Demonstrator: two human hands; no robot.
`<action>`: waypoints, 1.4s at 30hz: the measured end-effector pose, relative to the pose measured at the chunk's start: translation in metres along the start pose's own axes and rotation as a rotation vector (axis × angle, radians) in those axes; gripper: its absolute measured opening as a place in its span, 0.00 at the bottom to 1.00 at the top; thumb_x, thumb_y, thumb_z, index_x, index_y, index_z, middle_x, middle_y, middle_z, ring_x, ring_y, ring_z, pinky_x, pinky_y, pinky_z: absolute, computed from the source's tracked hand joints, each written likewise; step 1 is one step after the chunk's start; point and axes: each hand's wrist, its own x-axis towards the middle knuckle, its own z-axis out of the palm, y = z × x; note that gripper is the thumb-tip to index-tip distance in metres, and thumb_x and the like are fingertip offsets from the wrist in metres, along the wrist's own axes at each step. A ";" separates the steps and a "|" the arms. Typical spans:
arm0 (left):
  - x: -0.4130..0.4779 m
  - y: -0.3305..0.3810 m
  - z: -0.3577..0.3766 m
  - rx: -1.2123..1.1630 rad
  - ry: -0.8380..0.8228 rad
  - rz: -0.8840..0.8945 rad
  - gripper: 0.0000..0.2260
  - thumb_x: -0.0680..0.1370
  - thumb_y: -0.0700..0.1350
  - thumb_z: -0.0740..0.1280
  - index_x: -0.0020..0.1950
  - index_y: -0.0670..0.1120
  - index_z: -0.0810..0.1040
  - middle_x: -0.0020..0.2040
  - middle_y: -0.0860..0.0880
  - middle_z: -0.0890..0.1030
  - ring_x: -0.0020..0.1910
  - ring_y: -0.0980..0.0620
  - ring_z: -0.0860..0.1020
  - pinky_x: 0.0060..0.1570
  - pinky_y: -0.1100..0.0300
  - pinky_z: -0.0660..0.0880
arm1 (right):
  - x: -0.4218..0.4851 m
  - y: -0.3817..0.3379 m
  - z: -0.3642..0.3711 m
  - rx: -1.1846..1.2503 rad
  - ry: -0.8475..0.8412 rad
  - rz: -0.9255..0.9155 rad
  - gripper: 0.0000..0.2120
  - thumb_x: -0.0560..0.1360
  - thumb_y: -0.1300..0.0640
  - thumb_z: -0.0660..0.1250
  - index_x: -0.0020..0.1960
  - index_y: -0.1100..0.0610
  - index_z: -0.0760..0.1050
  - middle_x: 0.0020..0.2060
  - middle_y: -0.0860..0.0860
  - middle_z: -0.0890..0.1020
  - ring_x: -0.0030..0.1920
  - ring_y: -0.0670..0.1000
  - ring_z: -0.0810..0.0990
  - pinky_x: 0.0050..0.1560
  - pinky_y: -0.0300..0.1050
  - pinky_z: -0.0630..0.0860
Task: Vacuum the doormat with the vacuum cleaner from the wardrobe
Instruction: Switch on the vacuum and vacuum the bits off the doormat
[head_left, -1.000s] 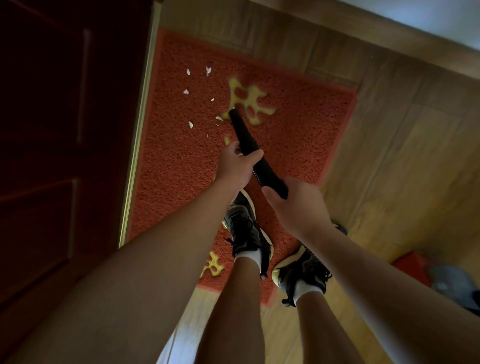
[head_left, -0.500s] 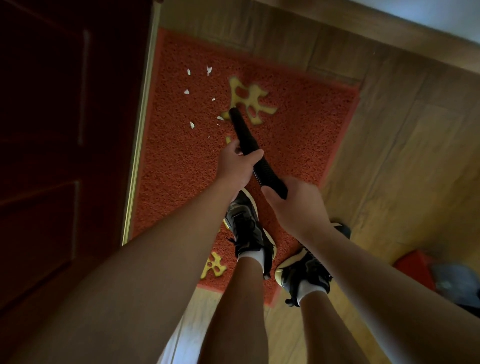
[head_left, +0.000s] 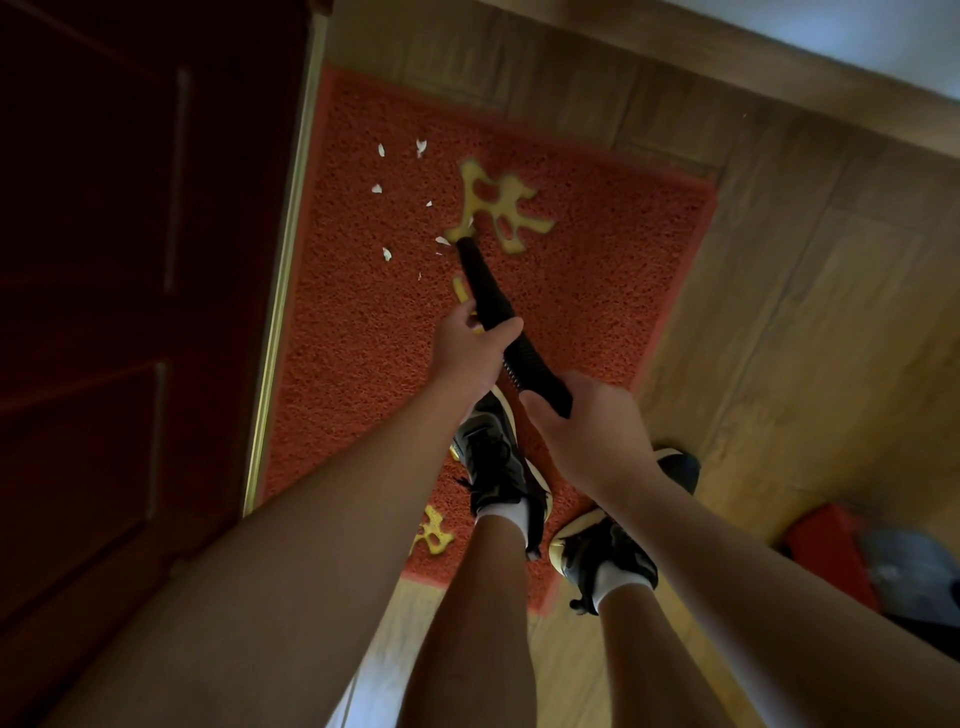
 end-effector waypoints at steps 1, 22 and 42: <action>0.001 0.001 0.000 -0.002 -0.005 0.001 0.18 0.77 0.50 0.73 0.66 0.47 0.79 0.63 0.48 0.80 0.61 0.47 0.78 0.59 0.47 0.75 | 0.001 0.000 0.000 0.011 0.002 0.003 0.17 0.79 0.44 0.64 0.39 0.54 0.70 0.28 0.50 0.75 0.26 0.51 0.73 0.25 0.45 0.66; 0.018 0.021 -0.004 0.015 -0.035 0.028 0.13 0.79 0.46 0.72 0.64 0.49 0.79 0.59 0.49 0.81 0.58 0.50 0.78 0.55 0.54 0.73 | 0.019 -0.013 -0.004 0.030 0.008 0.025 0.16 0.80 0.45 0.63 0.41 0.55 0.73 0.29 0.52 0.77 0.27 0.53 0.75 0.26 0.45 0.66; 0.001 0.002 0.002 0.029 0.002 0.014 0.21 0.75 0.52 0.73 0.66 0.47 0.79 0.63 0.48 0.80 0.62 0.46 0.78 0.62 0.45 0.75 | 0.002 0.003 -0.003 0.013 0.004 -0.017 0.17 0.80 0.44 0.64 0.40 0.55 0.72 0.28 0.51 0.76 0.26 0.52 0.73 0.25 0.45 0.67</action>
